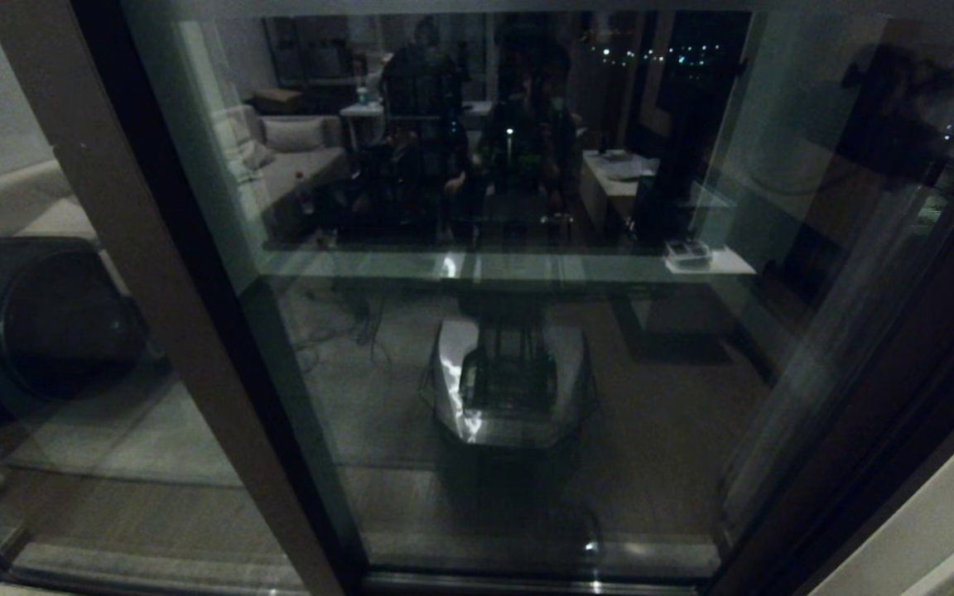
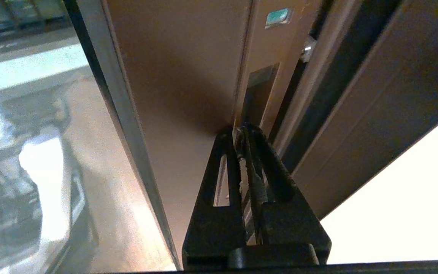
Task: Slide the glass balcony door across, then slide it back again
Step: Close the slid door
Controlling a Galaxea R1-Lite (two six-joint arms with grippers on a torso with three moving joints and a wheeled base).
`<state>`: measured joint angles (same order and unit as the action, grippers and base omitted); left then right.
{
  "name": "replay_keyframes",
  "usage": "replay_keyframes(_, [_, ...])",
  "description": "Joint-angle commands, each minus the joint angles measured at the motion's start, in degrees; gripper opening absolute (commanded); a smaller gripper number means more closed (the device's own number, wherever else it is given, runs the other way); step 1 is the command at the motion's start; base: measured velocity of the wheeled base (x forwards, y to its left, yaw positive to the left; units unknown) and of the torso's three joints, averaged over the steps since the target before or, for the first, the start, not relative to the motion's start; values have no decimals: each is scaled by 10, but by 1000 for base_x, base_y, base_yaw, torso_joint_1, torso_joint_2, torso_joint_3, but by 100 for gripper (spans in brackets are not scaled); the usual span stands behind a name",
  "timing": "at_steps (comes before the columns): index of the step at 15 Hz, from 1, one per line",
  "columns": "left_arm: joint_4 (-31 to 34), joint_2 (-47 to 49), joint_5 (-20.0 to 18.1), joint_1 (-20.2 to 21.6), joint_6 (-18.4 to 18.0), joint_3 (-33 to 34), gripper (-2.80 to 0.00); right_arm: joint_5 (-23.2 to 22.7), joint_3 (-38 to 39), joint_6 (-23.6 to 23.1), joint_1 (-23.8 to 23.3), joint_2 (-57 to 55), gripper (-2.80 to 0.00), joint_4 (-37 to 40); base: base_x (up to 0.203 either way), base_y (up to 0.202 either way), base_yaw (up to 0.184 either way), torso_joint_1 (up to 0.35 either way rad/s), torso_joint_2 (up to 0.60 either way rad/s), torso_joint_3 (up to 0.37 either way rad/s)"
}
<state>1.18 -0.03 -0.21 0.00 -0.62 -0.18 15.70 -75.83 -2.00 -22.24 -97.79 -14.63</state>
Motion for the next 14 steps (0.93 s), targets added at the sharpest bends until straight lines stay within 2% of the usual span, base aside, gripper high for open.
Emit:
replay_keyframes(1, [0, -1, -1, 0, 0, 0, -280, 0, 0, 0, 0, -6, -280, 0, 0, 0, 0, 0, 0, 0])
replay_keyframes(10, [0, -1, -1, 0, 0, 0, -280, -13, 17, 0, -1, 36, -280, 3, 0, 0, 0, 0, 0, 0])
replay_keyframes(12, [0, -1, 0, 0, 0, 0, -280, -39, 32, 0, 0, 72, -280, 9, 0, 0, 0, 0, 0, 0])
replay_keyframes(14, [0, -1, 0, 0, 0, 0, -280, -88, 48, 2, 1, 117, -280, 25, 0, 0, 0, 0, 0, 0])
